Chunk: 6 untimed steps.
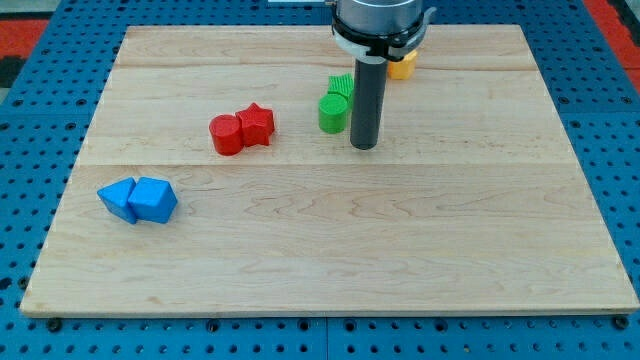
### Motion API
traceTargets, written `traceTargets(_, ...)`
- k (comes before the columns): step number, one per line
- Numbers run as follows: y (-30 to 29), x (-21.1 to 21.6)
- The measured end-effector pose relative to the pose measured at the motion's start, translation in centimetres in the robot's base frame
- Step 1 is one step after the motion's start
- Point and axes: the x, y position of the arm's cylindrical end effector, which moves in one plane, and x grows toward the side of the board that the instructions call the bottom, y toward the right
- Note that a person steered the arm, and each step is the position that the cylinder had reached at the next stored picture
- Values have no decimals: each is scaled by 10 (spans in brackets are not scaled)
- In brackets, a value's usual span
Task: Move the blue cube left to the red circle
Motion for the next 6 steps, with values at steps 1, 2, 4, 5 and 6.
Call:
traceTargets(1, 4, 54)
traceTargets(2, -15, 132)
traceTargets(4, -217, 142)
traceTargets(5, -237, 98)
traceTargets(6, -238, 89)
